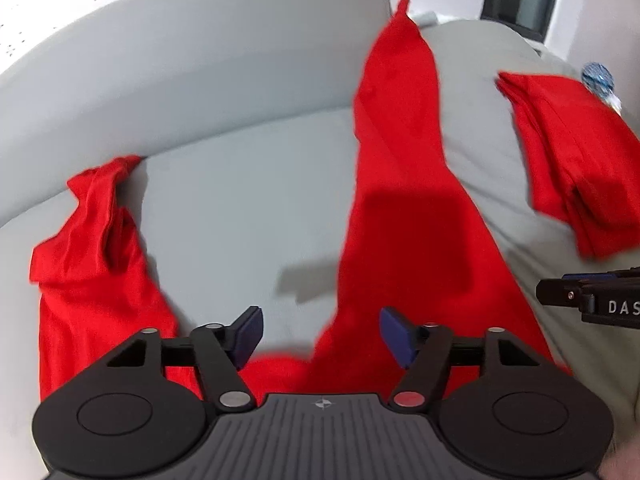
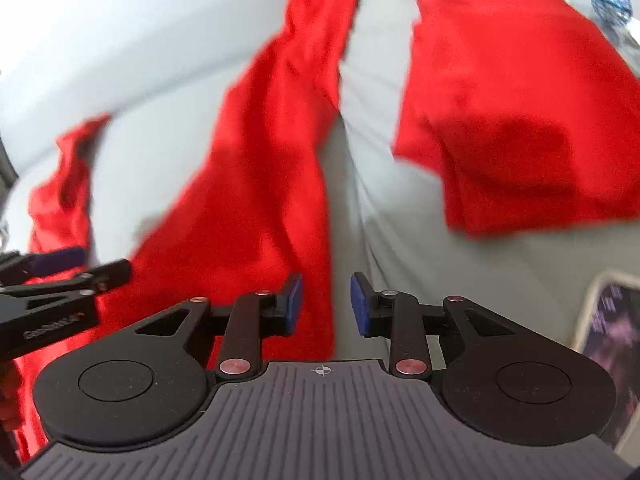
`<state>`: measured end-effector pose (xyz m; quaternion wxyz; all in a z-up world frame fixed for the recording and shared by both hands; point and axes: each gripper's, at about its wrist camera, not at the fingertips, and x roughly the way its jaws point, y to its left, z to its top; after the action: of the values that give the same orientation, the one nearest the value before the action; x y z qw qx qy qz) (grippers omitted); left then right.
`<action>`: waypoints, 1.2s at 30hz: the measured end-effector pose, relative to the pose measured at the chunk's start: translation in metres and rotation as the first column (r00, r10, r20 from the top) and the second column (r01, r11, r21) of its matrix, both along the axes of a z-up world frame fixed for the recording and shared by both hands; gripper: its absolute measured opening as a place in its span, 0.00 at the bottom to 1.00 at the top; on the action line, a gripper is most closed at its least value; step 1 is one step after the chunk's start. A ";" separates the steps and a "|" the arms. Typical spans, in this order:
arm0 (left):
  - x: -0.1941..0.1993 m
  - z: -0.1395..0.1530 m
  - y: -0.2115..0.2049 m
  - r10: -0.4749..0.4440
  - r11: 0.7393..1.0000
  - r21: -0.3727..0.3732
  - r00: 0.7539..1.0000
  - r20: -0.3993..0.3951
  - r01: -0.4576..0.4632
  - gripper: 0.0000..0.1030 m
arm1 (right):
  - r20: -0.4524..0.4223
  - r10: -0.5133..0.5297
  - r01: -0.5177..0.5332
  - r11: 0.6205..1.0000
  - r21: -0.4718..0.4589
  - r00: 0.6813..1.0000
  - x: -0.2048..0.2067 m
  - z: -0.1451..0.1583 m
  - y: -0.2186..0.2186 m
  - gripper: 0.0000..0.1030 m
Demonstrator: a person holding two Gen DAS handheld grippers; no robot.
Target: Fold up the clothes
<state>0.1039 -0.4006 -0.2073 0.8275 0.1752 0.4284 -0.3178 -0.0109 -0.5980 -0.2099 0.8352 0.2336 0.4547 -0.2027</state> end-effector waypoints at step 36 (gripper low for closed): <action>0.109 -0.039 -0.158 -0.074 0.997 0.022 0.991 0.108 0.072 0.52 | 0.003 -0.018 0.018 0.966 -0.259 1.000 0.185 -0.038 -0.122 0.00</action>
<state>0.2125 -0.5585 -0.2460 0.8358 0.2153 0.3787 -0.3340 0.1737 -0.7199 -0.2480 0.8570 0.1265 0.4217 -0.2679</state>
